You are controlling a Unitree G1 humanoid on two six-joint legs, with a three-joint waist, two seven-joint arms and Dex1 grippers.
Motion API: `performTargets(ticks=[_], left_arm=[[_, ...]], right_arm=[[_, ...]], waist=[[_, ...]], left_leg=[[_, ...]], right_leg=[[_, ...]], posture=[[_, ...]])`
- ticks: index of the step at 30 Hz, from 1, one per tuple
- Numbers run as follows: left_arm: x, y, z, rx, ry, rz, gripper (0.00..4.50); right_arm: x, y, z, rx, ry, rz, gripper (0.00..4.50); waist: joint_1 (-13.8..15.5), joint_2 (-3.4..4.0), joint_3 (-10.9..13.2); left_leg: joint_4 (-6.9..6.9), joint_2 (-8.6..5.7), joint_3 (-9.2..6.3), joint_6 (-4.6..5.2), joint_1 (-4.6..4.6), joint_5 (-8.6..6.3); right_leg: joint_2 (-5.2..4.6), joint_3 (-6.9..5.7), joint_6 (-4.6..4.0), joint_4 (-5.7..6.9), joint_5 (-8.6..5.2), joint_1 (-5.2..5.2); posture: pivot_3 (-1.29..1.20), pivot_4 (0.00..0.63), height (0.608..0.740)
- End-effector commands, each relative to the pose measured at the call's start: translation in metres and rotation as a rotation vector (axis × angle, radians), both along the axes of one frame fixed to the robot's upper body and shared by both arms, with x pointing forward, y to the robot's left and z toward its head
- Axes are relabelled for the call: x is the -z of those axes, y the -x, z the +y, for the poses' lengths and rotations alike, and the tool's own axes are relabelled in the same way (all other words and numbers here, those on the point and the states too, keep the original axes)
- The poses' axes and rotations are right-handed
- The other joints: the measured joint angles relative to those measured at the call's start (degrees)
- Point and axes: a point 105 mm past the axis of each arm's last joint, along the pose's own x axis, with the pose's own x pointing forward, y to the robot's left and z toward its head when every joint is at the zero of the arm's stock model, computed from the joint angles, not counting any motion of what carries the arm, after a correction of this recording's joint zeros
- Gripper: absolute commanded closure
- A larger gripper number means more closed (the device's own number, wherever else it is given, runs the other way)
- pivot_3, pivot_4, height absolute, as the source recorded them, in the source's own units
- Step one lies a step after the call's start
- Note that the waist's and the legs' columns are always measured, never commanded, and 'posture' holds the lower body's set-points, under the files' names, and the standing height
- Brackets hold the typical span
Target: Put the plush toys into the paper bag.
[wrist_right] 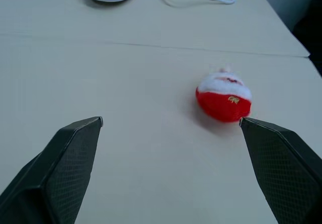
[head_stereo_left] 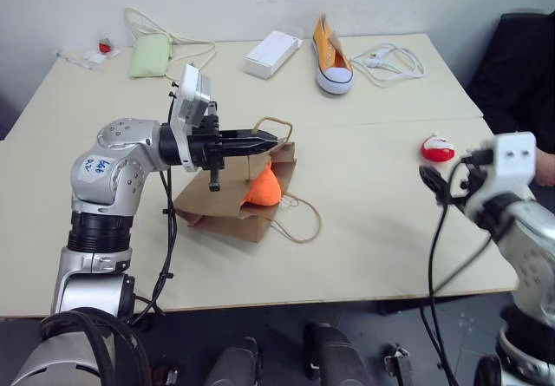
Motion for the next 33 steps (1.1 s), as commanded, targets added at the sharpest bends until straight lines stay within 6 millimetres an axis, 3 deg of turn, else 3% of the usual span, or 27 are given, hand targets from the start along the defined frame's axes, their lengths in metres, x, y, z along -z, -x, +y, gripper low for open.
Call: performTargets(ticks=[1, 5, 9, 18, 22, 30, 33], left_arm=[[-0.015, 0.006, -0.001, 0.017, 0.017, -0.064, 4.5], [-0.014, 0.007, 0.002, -0.009, 0.022, -0.07, 4.5], [-0.012, 0.01, 0.006, -0.028, 0.025, -0.068, 4.5], [-0.011, 0.011, 0.007, -0.053, 0.035, -0.074, 4.5], [-0.011, 0.01, 0.007, -0.057, 0.036, -0.078, 4.5], [-0.01, 0.008, 0.007, -0.054, 0.031, -0.08, 4.5], [-0.011, 0.007, 0.006, -0.049, 0.027, -0.081, 4.5]], right_arm=[[-0.01, -0.028, -0.021, 0.091, 0.08, -0.049, 0.04], [-0.004, -0.052, -0.039, 0.162, 0.104, -0.015, 0.04], [0.004, -0.068, -0.037, 0.152, 0.078, 0.035, 0.04], [0.015, -0.081, -0.037, 0.14, -0.026, 0.184, 0.04], [0.01, -0.083, -0.038, 0.126, -0.035, 0.175, 0.89], [0.01, -0.08, -0.037, 0.1, 0.006, 0.153, 3.68], [0.009, -0.078, -0.037, 0.084, 0.024, 0.138, 4.49]], waist=[[-0.05, 0.0, 0.0], [-0.04, 0.0, 0.0], [-0.45, 0.01, 0.0], [-1.49, 0.01, 0.0], [-1.48, 0.01, 0.0], [-1.49, 0.01, 0.0], [-1.43, 0.01, 0.0]], left_leg=[[-0.02, 0.0, 0.0, 0.0, -0.01, 0.01], [-0.05, 0.0, -0.05, 0.01, -0.11, 0.03], [-0.04, 0.02, -0.06, 0.02, -0.12, 0.03], [-0.05, 0.04, -0.07, 0.02, -0.14, 0.03], [-0.05, 0.03, -0.07, 0.02, -0.15, 0.03], [-0.04, 0.02, -0.07, 0.02, -0.15, 0.03], [-0.03, 0.02, -0.07, 0.02, -0.15, 0.03]], right_leg=[[0.0, -0.01, 0.0, 0.02, 0.0, -0.02], [-0.03, -0.09, 0.0, -0.01, 0.0, -0.05], [-0.03, -0.1, 0.0, -0.03, 0.0, -0.05], [-0.02, -0.1, 0.0, -0.02, 0.0, -0.05], [-0.02, -0.1, 0.0, -0.03, 0.0, -0.05], [-0.03, -0.1, 0.0, -0.02, 0.0, -0.05], [-0.03, -0.11, 0.0, -0.02, 0.0, -0.05]], posture=[[0.0, 0.15, 0.74], [0.0, 0.15, 0.74], [0.0, 0.15, 0.74], [0.0, 0.15, 0.74], [0.0, 0.15, 0.74], [0.0, 0.15, 0.74], [0.0, 0.15, 0.74]])
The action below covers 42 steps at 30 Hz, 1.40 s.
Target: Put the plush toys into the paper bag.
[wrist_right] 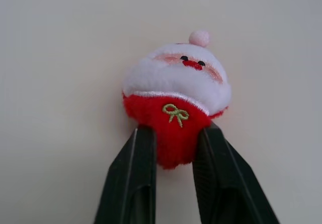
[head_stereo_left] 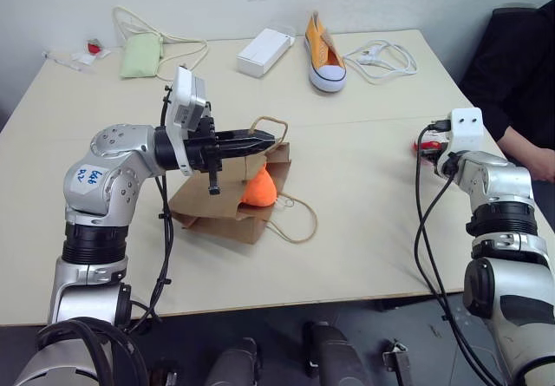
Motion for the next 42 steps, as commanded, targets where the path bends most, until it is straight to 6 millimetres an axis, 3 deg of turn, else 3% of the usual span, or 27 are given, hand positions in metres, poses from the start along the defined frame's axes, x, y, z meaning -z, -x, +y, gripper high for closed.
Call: performTargets(ticks=[1, 4, 8, 12, 14, 16, 20, 22, 27, 34, 42], left_arm=[[-0.011, 0.001, 0.001, 0.011, 0.004, -0.046, 4.5], [-0.012, 0.0, 0.0, 0.016, 0.002, -0.048, 4.5], [-0.013, 0.0, -0.001, 0.025, -0.003, -0.048, 4.5], [-0.015, 0.0, 0.0, 0.033, -0.005, -0.043, 4.5], [-0.014, 0.0, -0.002, 0.04, -0.005, -0.04, 4.5], [-0.013, -0.001, -0.005, 0.048, -0.008, -0.04, 4.5], [-0.015, 0.0, -0.011, 0.069, -0.009, -0.043, 4.5], [-0.018, 0.001, -0.015, 0.088, 0.001, -0.043, 4.5], [-0.021, 0.006, -0.026, 0.128, 0.016, -0.052, 4.5], [-0.018, 0.01, -0.031, 0.154, 0.001, -0.058, 4.5], [-0.019, -0.002, -0.018, 0.087, -0.01, -0.08, 4.5]], right_arm=[[-0.021, 0.003, -0.006, -0.012, 0.037, -0.08, 4.49], [-0.027, 0.005, -0.003, -0.034, 0.036, -0.114, 4.49], [-0.051, 0.016, 0.029, -0.226, 0.02, -0.231, 4.49], [-0.053, 0.078, 0.112, -0.789, -0.044, -0.18, 4.49], [-0.05, 0.103, 0.142, -0.96, -0.064, -0.145, 4.49], [-0.05, 0.115, 0.163, -1.05, -0.088, -0.129, 4.49], [-0.049, 0.119, 0.207, -1.163, -0.118, -0.128, 4.49], [-0.049, 0.108, 0.236, -1.19, -0.115, -0.159, 4.49], [-0.048, 0.082, 0.28, -1.166, -0.159, -0.177, 4.49], [-0.04, 0.072, 0.312, -1.194, -0.154, -0.146, 4.49], [-0.033, 0.089, 0.296, -1.269, -0.117, -0.1, 4.49]], waist=[[0.01, 0.0, 0.0], [-0.03, 0.0, 0.0], [0.01, 0.0, 0.0], [0.3, 0.01, 0.0], [0.24, 0.0, 0.0], [0.01, 0.0, 0.0], [0.18, -0.01, 0.0], [0.17, 0.0, 0.0], [0.06, -0.01, -0.01], [-0.19, -0.01, -0.02], [-0.1, -0.01, -0.01]], left_leg=[[0.01, -0.01, 0.0, 0.0, 0.0, 0.0], [0.02, -0.02, 0.0, 0.0, 0.0, 0.0], [0.01, -0.01, -0.01, 0.0, -0.02, 0.0], [0.02, 0.02, -0.07, 0.0, -0.07, 0.0], [0.04, 0.05, -0.12, -0.01, -0.08, -0.01], [0.1, 0.01, -0.07, 0.0, -0.03, -0.01], [0.21, -0.01, -0.07, -0.01, 0.01, -0.01], [0.21, -0.01, -0.09, -0.02, 0.0, -0.01], [0.21, -0.03, -0.09, -0.02, -0.03, -0.01], [0.25, -0.1, -0.18, -0.01, -0.08, -0.01], [0.25, -0.1, -0.19, -0.01, -0.08, -0.01]], right_leg=[[0.0, 0.0, 0.0, 0.0, 0.0, 0.0], [-0.01, 0.01, 0.0, 0.02, 0.0, 0.0], [0.0, -0.01, 0.0, 0.01, 0.0, -0.01], [0.01, -0.05, 0.0, -0.01, 0.0, -0.01], [0.02, -0.08, 0.0, -0.03, 0.0, 0.01], [0.01, -0.02, 0.02, 0.0, 0.01, 0.05], [-0.01, 0.0, 0.03, -0.01, 0.02, 0.04], [-0.01, -0.02, 0.03, 0.02, 0.02, 0.04], [-0.02, -0.04, 0.03, 0.14, 0.02, -0.01], [-0.07, -0.12, 0.03, 0.09, 0.02, -0.01], [-0.08, -0.13, 0.03, 0.1, 0.02, -0.01]], posture=[[0.0, 0.15, 0.74], [0.0, 0.15, 0.74], [0.0, 0.15, 0.74], [0.0, 0.15, 0.74], [0.0, 0.15, 0.74], [0.0, 0.15, 0.74], [0.0, 0.15, 0.74], [0.0, 0.15, 0.74], [0.0, 0.15, 0.74], [0.0, 0.15, 0.74], [0.0, 0.15, 0.74]])
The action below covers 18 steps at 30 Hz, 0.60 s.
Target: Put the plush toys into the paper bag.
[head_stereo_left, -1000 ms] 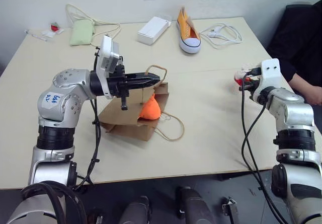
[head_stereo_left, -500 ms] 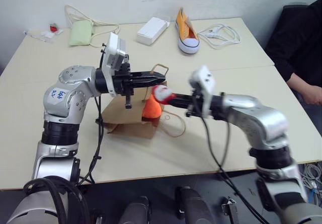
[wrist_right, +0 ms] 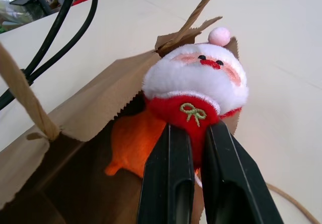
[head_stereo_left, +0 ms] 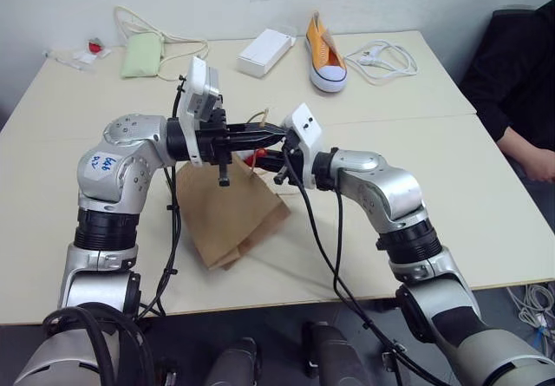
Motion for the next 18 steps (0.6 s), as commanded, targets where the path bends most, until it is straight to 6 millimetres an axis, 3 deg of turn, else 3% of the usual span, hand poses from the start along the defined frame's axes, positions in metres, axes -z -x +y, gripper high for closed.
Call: performTargets(ticks=[1, 6, 11, 18], left_arm=[[-0.014, 0.002, -0.003, 0.03, -0.001, -0.084, 4.5], [-0.022, -0.004, -0.01, 0.037, 0.015, -0.111, 4.5], [-0.024, -0.005, -0.021, 0.082, 0.019, -0.121, 4.5], [-0.016, 0.003, -0.034, 0.161, 0.003, -0.097, 4.5]], right_arm=[[-0.001, 0.021, -0.001, -0.094, 0.034, -0.01, 4.49], [0.004, 0.045, -0.008, -0.179, 0.087, 0.014, 4.49], [0.006, 0.064, -0.003, -0.257, 0.088, 0.036, 4.49], [0.015, 0.038, 0.019, -0.204, 0.101, 0.003, 4.49]], waist=[[0.07, 0.0, 0.0], [0.15, 0.0, 0.0], [0.16, -0.01, 0.0], [-0.03, -0.01, 0.0]], left_leg=[[0.0, 0.01, 0.0, 0.0, 0.0, 0.0], [0.04, 0.0, 0.01, 0.0, -0.02, 0.0], [0.04, 0.0, 0.0, 0.0, -0.02, -0.01], [0.04, 0.01, 0.02, 0.0, -0.01, 0.0]], right_leg=[[0.0, -0.01, 0.0, 0.0, 0.0, 0.0], [-0.01, 0.0, 0.0, 0.0, 0.0, 0.01], [-0.01, 0.0, 0.0, 0.0, 0.0, 0.01], [0.0, 0.02, 0.0, 0.05, 0.0, -0.01]], posture=[[0.0, 0.15, 0.74], [0.0, 0.15, 0.74], [0.0, 0.15, 0.74], [0.0, 0.15, 0.74]])
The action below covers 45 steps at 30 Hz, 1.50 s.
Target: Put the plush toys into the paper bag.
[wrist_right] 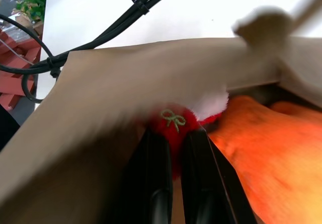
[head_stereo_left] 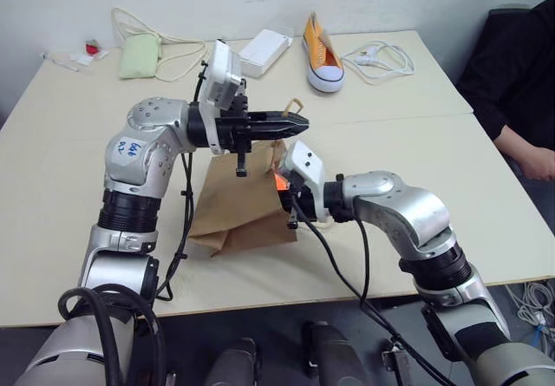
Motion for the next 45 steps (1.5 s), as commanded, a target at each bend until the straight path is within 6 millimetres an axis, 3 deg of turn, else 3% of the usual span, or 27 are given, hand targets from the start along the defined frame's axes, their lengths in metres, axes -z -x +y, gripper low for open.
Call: performTargets(ticks=[1, 6, 11, 19, 25, 31, 36, 42, 45], left_arm=[[-0.006, 0.006, -0.003, 0.033, 0.0, -0.03, 4.5], [-0.003, 0.007, 0.001, 0.029, -0.009, -0.021, 4.5], [-0.003, 0.003, 0.009, -0.006, -0.012, -0.017, 4.5], [0.006, 0.003, 0.018, -0.041, -0.02, -0.001, 4.5], [0.008, 0.003, 0.019, -0.056, -0.012, 0.007, 4.5], [0.009, 0.003, 0.016, -0.05, -0.003, 0.012, 4.5], [0.009, 0.004, 0.014, -0.041, -0.002, 0.015, 4.5], [0.007, 0.003, 0.012, -0.035, -0.002, 0.012, 4.5], [0.005, 0.003, 0.011, -0.034, -0.003, 0.007, 4.5]], right_arm=[[-0.003, -0.017, 0.015, 0.031, -0.004, -0.076, 4.49], [0.008, -0.039, 0.027, 0.101, 0.017, -0.125, 4.49], [0.003, -0.034, 0.025, 0.076, -0.012, -0.095, 2.85], [-0.032, -0.016, -0.018, 0.11, -0.064, -0.124, 0.03], [-0.043, 0.012, -0.069, 0.224, -0.129, -0.017, 0.03], [-0.003, 0.034, -0.115, 0.459, -0.154, 0.252, 0.03], [0.03, 0.044, -0.125, 0.569, -0.225, 0.461, 0.03], [0.067, 0.041, -0.124, 0.653, -0.282, 0.656, 0.03], [0.07, 0.034, -0.116, 0.642, -0.323, 0.699, 0.03]], waist=[[-0.01, 0.0, 0.0], [-0.01, 0.0, 0.0], [-0.04, 0.0, 0.0], [0.25, 0.0, 0.0], [0.39, -0.01, 0.0], [1.31, -0.01, -0.01], [1.74, -0.01, -0.01], [1.68, 0.0, -0.01], [1.43, -0.06, -0.05]], left_leg=[[0.0, 0.0, 0.0, 0.0, 0.0, 0.0], [0.02, -0.01, 0.0, 0.0, 0.01, 0.0], [0.05, -0.02, -0.02, 0.0, -0.01, 0.0], [0.06, -0.02, -0.07, 0.0, -0.03, -0.01], [0.02, 0.0, -0.07, 0.0, -0.05, -0.01], [0.04, -0.02, -0.05, 0.04, -0.04, -0.03], [0.02, -0.02, 0.02, 0.04, 0.0, -0.02], [0.03, -0.04, 0.03, 0.05, 0.04, -0.02], [0.03, -0.03, 0.04, 0.04, 0.12, -0.02]], right_leg=[[0.0, 0.0, 0.0, 0.0, 0.0, 0.0], [0.0, -0.01, 0.0, -0.01, 0.0, 0.0], [-0.01, -0.02, 0.0, -0.02, 0.0, 0.0], [-0.02, -0.04, 0.0, -0.03, 0.0, 0.02], [-0.02, -0.03, 0.0, -0.04, 0.0, 0.01], [-0.05, 0.0, 0.0, -0.04, 0.0, 0.06], [-0.03, 0.07, 0.0, 0.04, 0.0, 0.03], [-0.04, 0.08, 0.0, 0.06, 0.0, 0.04], [-0.03, 0.09, 0.0, 0.07, 0.0, 0.1]], posture=[[0.0, 0.15, 0.74], [0.0, 0.15, 0.74], [0.0, 0.15, 0.74], [0.0, 0.15, 0.74], [0.0, 0.15, 0.74], [0.0, 0.15, 0.74], [0.0, 0.15, 0.74], [0.0, 0.15, 0.74], [0.0, 0.15, 0.74]])
